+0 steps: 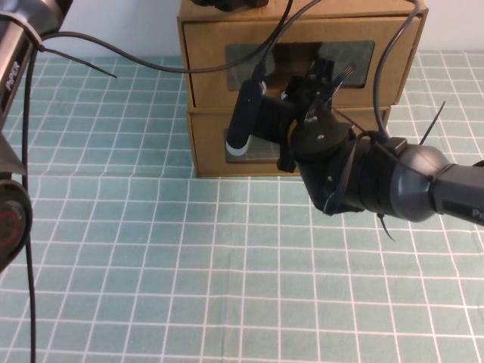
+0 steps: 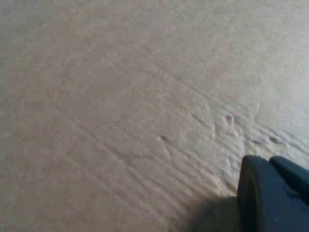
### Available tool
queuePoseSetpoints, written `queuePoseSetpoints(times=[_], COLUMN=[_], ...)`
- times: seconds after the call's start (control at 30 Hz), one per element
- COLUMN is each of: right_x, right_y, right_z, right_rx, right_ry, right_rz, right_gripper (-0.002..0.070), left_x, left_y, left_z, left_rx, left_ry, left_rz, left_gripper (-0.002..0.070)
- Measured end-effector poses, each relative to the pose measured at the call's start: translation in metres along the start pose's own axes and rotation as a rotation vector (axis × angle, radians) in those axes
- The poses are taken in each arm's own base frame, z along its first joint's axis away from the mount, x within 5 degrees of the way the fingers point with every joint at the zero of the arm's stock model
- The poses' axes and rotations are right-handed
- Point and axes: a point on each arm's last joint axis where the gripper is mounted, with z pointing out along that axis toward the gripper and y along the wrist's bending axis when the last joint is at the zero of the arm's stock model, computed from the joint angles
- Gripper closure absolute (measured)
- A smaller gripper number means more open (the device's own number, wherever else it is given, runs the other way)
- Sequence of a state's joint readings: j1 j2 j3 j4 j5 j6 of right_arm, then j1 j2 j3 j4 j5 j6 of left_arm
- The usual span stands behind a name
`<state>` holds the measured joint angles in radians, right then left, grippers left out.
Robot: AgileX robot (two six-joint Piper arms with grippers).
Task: Open the shoe box
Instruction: 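Pull the top drawer of the cardboard box fully open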
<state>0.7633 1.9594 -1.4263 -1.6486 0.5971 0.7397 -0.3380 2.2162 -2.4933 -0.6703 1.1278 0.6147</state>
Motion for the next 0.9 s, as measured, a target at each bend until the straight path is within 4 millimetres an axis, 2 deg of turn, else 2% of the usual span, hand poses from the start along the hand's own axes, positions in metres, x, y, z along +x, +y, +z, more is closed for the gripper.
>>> queuePoseSetpoints(times=[0.13, 0.43, 0.5, 0.6, 0.63, 0.7, 0.8, 0.9], right_x=[0.001, 0.002, -0.001, -0.002, -0.001, 0.001, 0.000, -0.001], right_y=[-0.002, -0.001, 0.001, 0.005, 0.009, 0.027, 0.051, 0.055], right_z=[0.003, 0.002, -0.002, -0.013, -0.019, -0.029, -0.051, -0.078], right_rx=[0.007, -0.025, -0.023, -0.017, -0.035, -0.090, -0.164, -0.185], right_ry=[-0.003, 0.029, 0.039, 0.050, 0.054, 0.072, 0.069, 0.055], right_rz=[-0.008, 0.019, 0.026, 0.005, 0.015, 0.027, 0.023, 0.042], right_gripper=[0.0554, 0.0550, 0.0571, 0.0600, 0.0629, 0.0661, 0.0681, 0.0685], left_x=[0.000, 0.002, 0.002, 0.003, 0.002, 0.004, 0.005, 0.005], left_y=[0.000, 0.001, 0.001, 0.000, 0.000, 0.001, 0.001, 0.001], left_z=[0.001, 0.003, 0.003, 0.004, 0.004, 0.006, 0.008, 0.010], left_rx=[0.009, 0.024, 0.027, 0.043, 0.044, 0.048, 0.059, 0.063], left_ry=[-0.004, -0.005, -0.005, -0.002, -0.003, 0.001, -0.003, -0.005], left_rz=[0.000, 0.020, 0.018, -0.003, -0.009, -0.021, -0.037, -0.050], left_gripper=[0.0680, 0.0680, 0.0680, 0.0680, 0.0680, 0.0680, 0.0680, 0.0680])
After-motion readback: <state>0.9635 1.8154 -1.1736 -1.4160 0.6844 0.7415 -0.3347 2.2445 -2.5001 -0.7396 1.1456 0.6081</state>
